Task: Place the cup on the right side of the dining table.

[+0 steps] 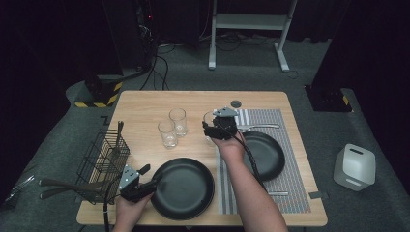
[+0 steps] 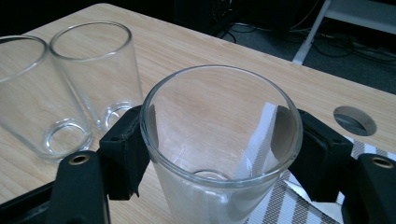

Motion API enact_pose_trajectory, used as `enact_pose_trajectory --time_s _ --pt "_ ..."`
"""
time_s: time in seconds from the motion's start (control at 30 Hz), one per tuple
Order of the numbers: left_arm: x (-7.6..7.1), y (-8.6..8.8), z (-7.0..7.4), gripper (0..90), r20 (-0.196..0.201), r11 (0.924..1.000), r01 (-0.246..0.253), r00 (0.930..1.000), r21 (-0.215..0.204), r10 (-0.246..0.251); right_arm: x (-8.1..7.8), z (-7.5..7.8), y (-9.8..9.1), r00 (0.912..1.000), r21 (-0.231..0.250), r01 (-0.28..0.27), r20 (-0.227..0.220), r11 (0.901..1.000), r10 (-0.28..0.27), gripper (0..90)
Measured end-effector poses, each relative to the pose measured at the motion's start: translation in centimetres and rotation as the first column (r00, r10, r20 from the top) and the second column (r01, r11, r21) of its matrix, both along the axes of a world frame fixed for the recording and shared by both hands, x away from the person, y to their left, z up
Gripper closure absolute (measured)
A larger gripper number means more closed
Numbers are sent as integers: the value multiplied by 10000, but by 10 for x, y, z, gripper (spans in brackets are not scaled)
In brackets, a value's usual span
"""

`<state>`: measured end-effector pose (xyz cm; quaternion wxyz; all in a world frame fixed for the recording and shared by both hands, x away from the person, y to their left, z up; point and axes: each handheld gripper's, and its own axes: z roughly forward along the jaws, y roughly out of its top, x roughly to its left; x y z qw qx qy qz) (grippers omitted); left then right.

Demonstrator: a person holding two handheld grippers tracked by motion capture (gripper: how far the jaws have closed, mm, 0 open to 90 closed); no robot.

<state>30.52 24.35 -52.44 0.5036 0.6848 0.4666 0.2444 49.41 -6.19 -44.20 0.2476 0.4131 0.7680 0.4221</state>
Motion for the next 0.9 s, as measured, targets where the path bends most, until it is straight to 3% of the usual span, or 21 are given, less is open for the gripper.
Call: enact_pose_trajectory --time_s 0.9 --pt "0 0 0 367 21 9999 72 10000 132 -72 17 -10 -35 9950 -50 993 -61 9950 -993 288"
